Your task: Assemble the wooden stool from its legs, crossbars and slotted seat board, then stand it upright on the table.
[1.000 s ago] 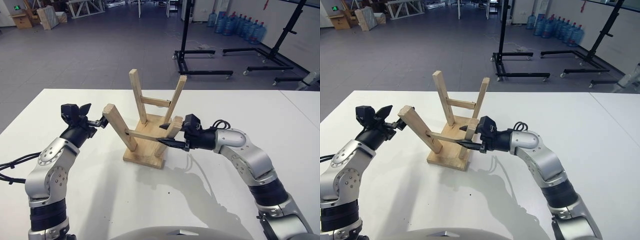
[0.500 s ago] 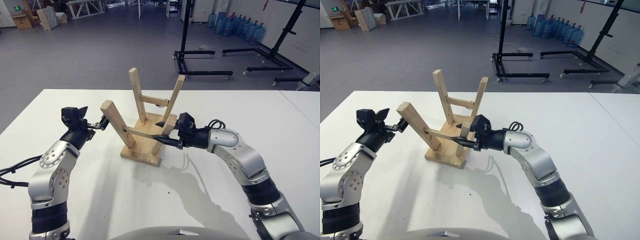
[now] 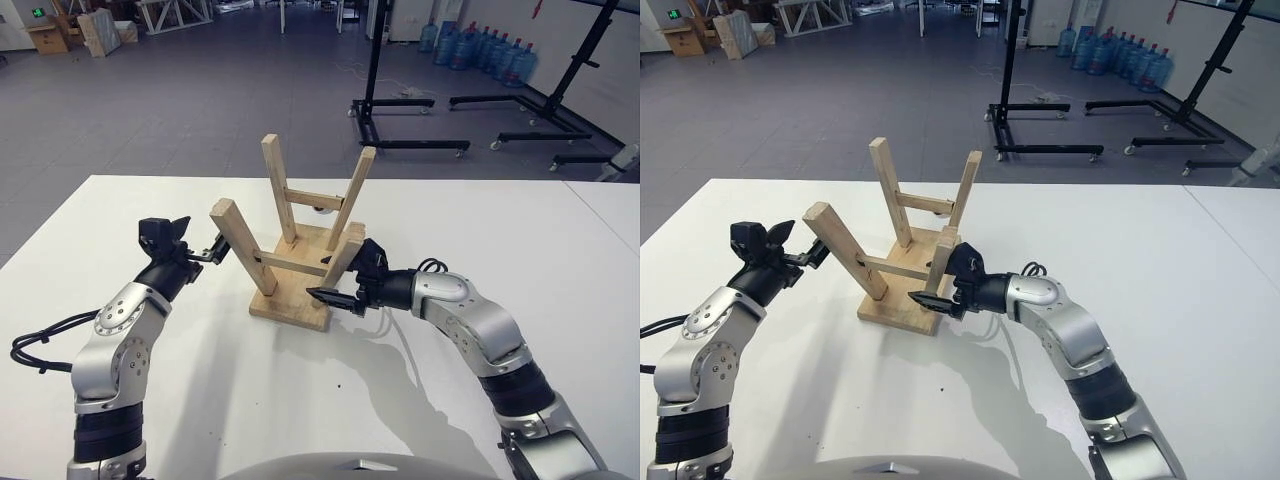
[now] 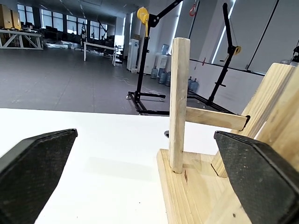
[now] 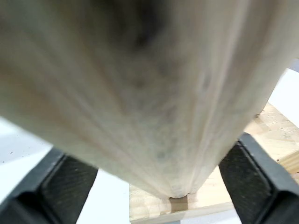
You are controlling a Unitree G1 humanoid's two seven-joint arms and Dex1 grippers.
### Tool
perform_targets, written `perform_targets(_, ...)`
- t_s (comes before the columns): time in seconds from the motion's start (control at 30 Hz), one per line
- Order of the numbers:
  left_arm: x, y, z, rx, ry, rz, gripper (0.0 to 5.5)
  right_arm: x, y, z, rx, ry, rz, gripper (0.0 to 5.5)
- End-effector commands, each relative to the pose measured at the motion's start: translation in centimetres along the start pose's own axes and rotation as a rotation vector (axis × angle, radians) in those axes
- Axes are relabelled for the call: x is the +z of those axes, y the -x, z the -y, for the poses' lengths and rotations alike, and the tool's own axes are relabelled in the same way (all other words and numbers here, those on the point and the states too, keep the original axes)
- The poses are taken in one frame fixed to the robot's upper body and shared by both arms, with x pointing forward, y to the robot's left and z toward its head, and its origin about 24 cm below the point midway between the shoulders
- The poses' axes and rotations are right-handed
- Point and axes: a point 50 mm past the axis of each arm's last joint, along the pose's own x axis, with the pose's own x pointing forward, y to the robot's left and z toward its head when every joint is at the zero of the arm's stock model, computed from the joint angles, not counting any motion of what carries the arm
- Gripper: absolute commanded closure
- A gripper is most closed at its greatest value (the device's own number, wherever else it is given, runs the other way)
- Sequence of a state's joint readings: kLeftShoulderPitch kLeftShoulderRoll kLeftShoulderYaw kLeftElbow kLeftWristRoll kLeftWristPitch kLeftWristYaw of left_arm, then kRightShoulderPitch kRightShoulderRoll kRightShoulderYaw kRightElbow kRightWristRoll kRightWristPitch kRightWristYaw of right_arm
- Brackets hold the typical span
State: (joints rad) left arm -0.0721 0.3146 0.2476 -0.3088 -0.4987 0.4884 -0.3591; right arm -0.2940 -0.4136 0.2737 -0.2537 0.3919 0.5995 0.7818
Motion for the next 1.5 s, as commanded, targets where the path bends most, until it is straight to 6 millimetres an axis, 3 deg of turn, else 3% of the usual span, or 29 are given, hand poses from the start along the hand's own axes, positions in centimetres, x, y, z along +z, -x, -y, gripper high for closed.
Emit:
perform_targets(0.03,0.1,-0.4,1.0,-0.086,0.01,0.001,0.1,-0.9,0.3,0.1,-0.003,-0.007,-0.038,0.94)
perform_targets(0.2,0.5,-0.1,0.7,-0.076,0.0,0.001,0.1,-2.7,2.7,1.7,-0.084,-0.039,-0.088,0.15)
perform_targets(0.4,0.9,0.8,-1.2,-0.009,-0.038,-0.024,0.1,-2.6,5.9,4.1,-0.175,-0.022,-0.096,0.15)
perform_targets(0.53,1.3,1.9,-4.4,0.092,-0.094,-0.075,0.1,-2.9,8.7,5.3,-0.198,0.025,-0.161,0.15)
perform_targets(0.63,1.8,4.0,-7.0,0.138,-0.127,-0.134,0.1,-2.9,10.1,7.5,-0.32,0.037,-0.188,0.15)
perform_targets(0.7,1.9,6.2,-5.7,-0.081,-0.049,-0.171,0.1,-2.6,9.1,8.6,-0.42,-0.006,-0.124,0.15)
perform_targets(0.8,2.1,7.7,-1.7,-0.435,0.071,-0.203,0.1,-2.2,6.5,9.1,-0.485,-0.123,-0.02,0.15)
perform_targets(0.87,2.0,6.5,0.6,-0.539,0.094,-0.18,0.1,-1.7,4.4,8.8,-0.468,-0.188,0.025,0.15)
perform_targets(1.0,0.8,1.8,2.4,-0.475,0.069,-0.138,0.1,-1.5,1.5,6.6,-0.329,-0.191,0.032,0.15)
perform_targets(1.2,1.6,-3.2,3.5,-0.363,0.069,0.005,0.1,-2.1,1.5,2.4,-0.098,-0.143,-0.045,0.15)
perform_targets(1.37,1.9,-5.5,3.9,-0.371,0.054,0.038,0.1,-1.0,0.0,-1.6,0.028,-0.064,-0.086,0.15)
perform_targets(1.43,1.6,-6.0,4.0,-0.387,0.04,0.026,0.1,-1.0,0.3,-2.2,0.05,-0.029,-0.11,0.15)
perform_targets(1.5,1.4,-6.3,3.7,-0.398,0.028,0.015,0.1,-1.2,1.8,-1.7,0.05,0.007,-0.141,0.15)
